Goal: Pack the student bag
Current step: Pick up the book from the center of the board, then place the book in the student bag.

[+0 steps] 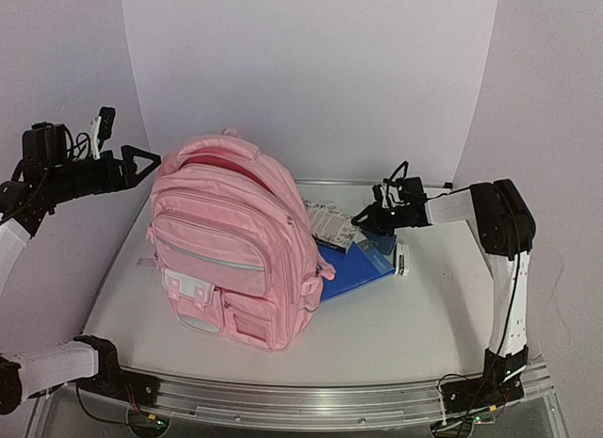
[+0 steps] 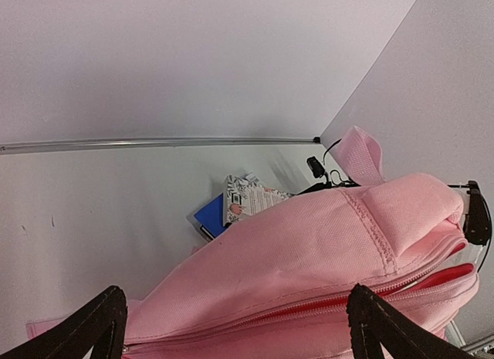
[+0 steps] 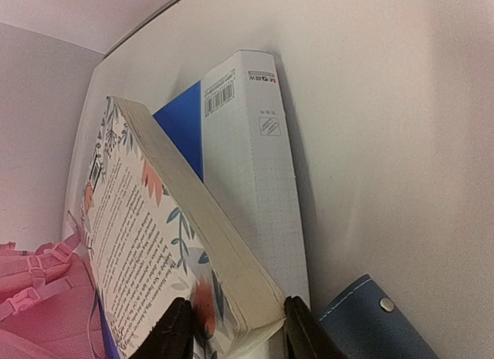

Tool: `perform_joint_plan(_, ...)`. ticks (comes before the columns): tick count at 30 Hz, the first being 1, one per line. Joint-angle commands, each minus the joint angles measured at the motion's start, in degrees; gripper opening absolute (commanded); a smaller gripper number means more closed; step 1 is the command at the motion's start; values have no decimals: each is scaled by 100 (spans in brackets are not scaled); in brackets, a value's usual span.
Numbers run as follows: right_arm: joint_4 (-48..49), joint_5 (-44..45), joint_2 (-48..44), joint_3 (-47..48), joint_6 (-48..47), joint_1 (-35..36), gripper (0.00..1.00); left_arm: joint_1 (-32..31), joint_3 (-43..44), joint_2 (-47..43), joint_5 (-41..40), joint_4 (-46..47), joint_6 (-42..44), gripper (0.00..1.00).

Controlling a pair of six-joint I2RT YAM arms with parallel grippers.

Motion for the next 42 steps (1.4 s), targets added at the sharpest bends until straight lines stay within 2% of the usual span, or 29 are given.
perform_joint_plan(1, 196, -118, 12, 72, 105, 25, 23, -4, 220, -104, -61, -18, -68, 100)
perform_joint_plan(4, 322, -70, -136, 26, 195, 26, 10, -6, 209, -141, -69, -20, -83, 100)
perform_joint_plan(8, 424, 85, -564, -109, 211, 26, 0, -9, 227, -177, -85, -85, -74, 100)
perform_joint_plan(18, 262, 612, -2516, -806, -375, 23, 0, -10, 282, -226, -124, -149, 3, 100)
perform_joint_plan(26, -1330, 1372, -3999, -823, -1151, 176, 0, -7, 353, -190, -35, -154, 99, 100)
perform_joint_plan(32, -1903, 1461, -5112, -566, -1130, 418, 0, -7, 1061, 211, 516, -317, 539, 100)
perform_joint_plan(37, -1911, 1722, -5460, 63, -979, 1118, 0, -19, 1985, 770, 1239, -210, 557, 100)
perform_joint_plan(42, -1588, 2044, -5582, 610, -807, 1723, 0, -30, 2417, 1237, 2041, 224, 214, 100)
